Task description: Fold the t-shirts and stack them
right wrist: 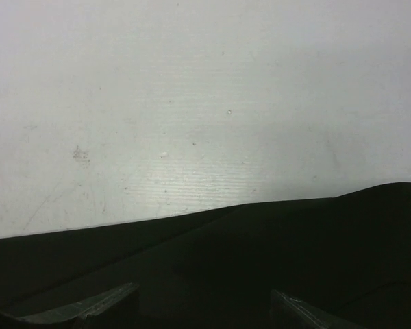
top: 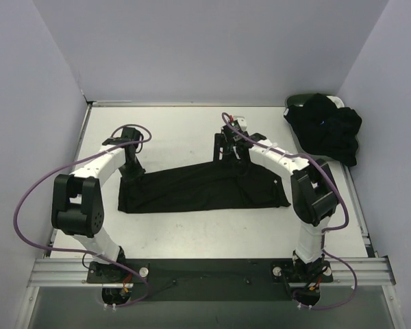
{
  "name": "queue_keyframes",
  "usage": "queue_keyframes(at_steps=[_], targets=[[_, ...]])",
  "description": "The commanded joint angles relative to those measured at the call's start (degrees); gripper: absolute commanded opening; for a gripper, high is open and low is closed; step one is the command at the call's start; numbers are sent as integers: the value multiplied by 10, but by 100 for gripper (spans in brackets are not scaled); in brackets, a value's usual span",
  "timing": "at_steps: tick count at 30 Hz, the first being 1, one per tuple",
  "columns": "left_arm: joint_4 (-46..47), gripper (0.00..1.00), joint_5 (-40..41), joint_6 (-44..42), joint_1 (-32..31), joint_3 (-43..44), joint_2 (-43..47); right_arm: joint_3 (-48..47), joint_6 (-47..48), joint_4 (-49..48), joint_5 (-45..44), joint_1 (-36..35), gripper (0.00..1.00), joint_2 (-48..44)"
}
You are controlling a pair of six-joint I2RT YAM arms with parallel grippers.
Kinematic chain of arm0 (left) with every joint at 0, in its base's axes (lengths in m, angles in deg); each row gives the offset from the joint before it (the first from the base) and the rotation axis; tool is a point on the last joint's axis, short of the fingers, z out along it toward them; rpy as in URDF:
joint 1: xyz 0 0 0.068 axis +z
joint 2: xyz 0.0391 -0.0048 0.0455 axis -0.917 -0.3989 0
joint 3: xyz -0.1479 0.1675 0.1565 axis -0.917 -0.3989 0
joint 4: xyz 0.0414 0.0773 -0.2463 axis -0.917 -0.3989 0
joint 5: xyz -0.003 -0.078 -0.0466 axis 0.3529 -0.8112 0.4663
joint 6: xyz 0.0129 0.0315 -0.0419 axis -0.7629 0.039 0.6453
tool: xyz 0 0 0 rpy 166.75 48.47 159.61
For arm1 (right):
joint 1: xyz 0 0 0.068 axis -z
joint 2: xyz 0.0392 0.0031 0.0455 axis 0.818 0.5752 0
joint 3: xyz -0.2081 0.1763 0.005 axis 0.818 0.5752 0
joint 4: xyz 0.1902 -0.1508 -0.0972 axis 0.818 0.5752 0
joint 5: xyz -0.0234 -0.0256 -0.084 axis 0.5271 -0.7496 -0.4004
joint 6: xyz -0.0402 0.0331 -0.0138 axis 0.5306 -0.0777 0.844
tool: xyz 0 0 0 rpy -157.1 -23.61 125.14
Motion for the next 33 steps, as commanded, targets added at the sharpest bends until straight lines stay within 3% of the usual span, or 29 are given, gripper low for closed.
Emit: queue_keyframes(at_steps=[1,8,16,33], targets=[[13,33,3,13,0,32,-11,13,-8,-20,27,14,75,-3],[1,33,18,4,4,28,8,75,-36,-52,54,14,75,-7],[-12,33,36,10,67,34,-9,120,-42,-81,68,14,75,-8],[-7,39,39,-5,84,58,-67,115,-39,-88,78,14,75,1]])
